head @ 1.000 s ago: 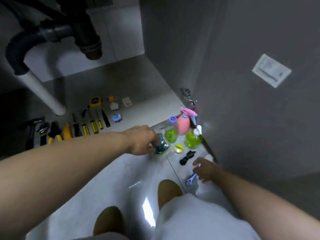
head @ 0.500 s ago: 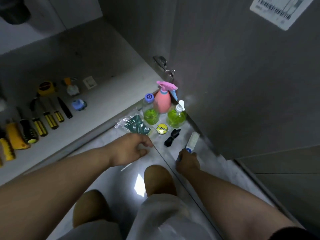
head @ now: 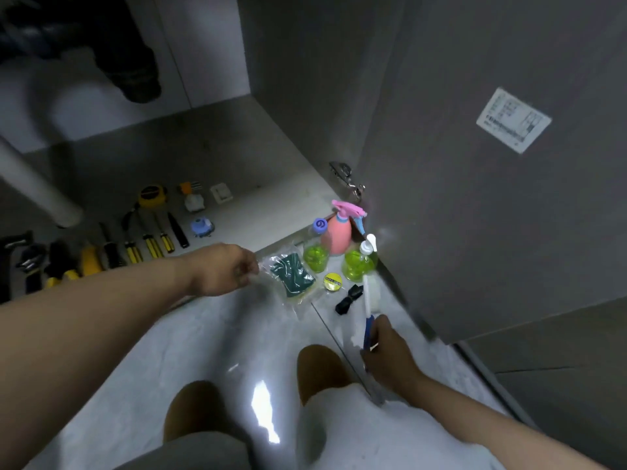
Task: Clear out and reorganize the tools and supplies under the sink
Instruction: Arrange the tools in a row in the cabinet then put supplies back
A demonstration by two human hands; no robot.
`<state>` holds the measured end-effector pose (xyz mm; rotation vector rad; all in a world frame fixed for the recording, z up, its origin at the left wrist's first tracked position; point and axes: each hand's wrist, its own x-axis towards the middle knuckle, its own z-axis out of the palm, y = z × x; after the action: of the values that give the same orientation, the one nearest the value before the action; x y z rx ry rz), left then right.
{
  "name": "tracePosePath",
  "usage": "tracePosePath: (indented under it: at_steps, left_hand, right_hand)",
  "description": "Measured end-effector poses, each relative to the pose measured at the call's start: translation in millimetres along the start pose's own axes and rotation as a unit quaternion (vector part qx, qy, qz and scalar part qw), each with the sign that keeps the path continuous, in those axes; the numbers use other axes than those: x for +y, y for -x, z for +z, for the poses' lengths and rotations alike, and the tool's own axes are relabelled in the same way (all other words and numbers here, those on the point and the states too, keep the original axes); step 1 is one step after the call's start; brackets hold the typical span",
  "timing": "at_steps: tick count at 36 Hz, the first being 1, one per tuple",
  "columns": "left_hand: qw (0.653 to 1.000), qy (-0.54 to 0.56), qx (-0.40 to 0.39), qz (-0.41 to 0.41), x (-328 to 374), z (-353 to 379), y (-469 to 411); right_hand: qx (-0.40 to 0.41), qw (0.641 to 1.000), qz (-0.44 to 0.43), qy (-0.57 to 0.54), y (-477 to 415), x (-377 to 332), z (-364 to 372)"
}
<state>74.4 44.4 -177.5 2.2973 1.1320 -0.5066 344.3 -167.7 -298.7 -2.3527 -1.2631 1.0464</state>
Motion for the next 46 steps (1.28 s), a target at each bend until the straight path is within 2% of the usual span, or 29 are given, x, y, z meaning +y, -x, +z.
tracePosePath:
  at_steps: [4,9,12,15,20,25,33,41,46]
  left_hand:
    - [0.999,0.026,0.036,-0.031,-14,-4,15]
    - [0.99,0.057,0.091,-0.093,-50,-11,23]
    - [0.978,0.085,0.135,-0.135,-72,-10,27]
    - [0.97,0.068,0.147,-0.183,-95,-4,28]
    - [0.961,0.075,0.153,-0.216,-119,5,23]
    - [0.959,0.098,0.159,-0.213,-130,4,11]
    - [0.967,0.102,0.127,-0.194,-137,9,-2]
    - [0.974,0.079,0.111,-0.179,-131,11,-9]
    - [0.977,0.079,0.117,-0.161,-119,4,-17]
  right_hand:
    - [-0.007,0.996,-0.088,0.005,-8,-60,-23]
    - [-0.031,0.975,-0.202,0.092,-51,-159,-38]
    - [-0.076,0.964,-0.192,0.167,-80,-213,-29]
    - [-0.093,0.949,-0.177,0.243,-109,-261,-13]
    - [-0.095,0.95,-0.144,0.259,-146,-317,25]
    - [-0.072,0.968,-0.107,0.215,-170,-330,61]
    - [-0.009,0.955,-0.162,0.248,-184,-326,87]
    - [-0.006,0.941,-0.213,0.261,-189,-313,97]
    - [-0.061,0.916,-0.294,0.265,-180,-304,60]
